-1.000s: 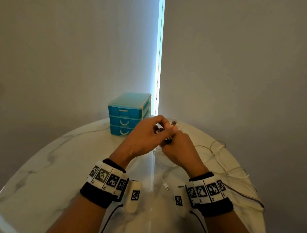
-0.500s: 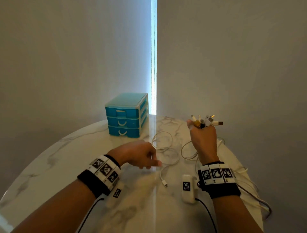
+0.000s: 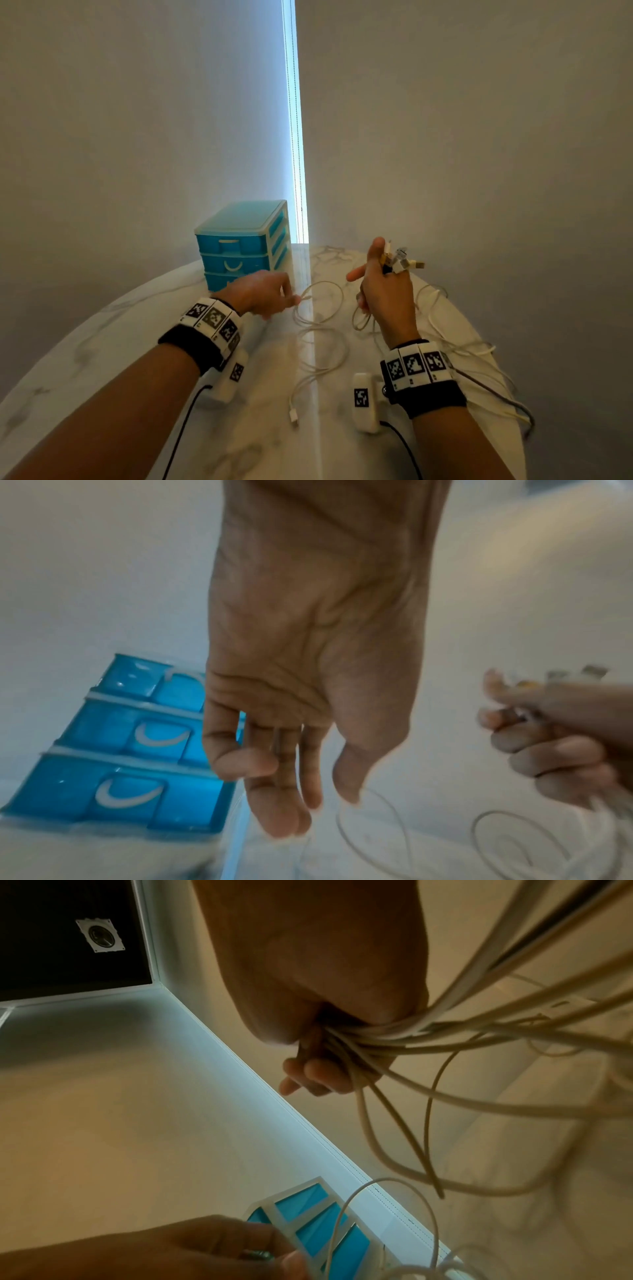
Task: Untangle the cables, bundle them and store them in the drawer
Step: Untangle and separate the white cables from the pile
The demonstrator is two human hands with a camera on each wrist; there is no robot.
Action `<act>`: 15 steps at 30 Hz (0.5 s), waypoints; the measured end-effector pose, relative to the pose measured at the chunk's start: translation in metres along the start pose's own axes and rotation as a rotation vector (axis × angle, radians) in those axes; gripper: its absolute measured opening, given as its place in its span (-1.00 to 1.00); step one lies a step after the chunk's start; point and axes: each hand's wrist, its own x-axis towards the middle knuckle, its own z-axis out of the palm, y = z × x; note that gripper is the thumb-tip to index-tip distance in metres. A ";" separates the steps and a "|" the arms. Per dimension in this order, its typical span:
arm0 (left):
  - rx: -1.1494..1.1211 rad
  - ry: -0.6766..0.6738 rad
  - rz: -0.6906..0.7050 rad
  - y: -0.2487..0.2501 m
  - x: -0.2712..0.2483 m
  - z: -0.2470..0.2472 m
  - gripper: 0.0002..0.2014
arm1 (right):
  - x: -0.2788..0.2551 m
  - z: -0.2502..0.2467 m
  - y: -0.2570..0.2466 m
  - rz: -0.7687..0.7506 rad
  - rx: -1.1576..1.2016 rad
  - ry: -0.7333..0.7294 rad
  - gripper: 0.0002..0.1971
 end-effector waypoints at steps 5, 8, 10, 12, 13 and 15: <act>-0.055 -0.047 -0.010 0.009 0.028 0.024 -0.65 | -0.001 0.004 0.001 -0.025 -0.153 -0.105 -0.07; -0.023 -0.061 0.023 0.008 0.036 0.033 -0.69 | 0.004 0.008 0.003 -0.019 -0.180 -0.115 -0.18; -0.058 -0.027 0.020 0.004 0.035 0.033 -0.76 | 0.004 0.008 0.006 -0.034 -0.189 -0.138 -0.24; -0.167 0.036 0.007 -0.001 0.030 0.028 -0.78 | 0.005 0.008 0.011 -0.068 -0.225 -0.179 -0.32; -0.260 0.085 0.010 -0.003 0.025 0.024 -0.80 | 0.005 0.008 0.011 -0.080 -0.240 -0.188 -0.37; -0.447 0.229 0.023 -0.008 0.010 0.016 -0.82 | 0.004 0.008 0.012 -0.101 -0.262 -0.217 -0.42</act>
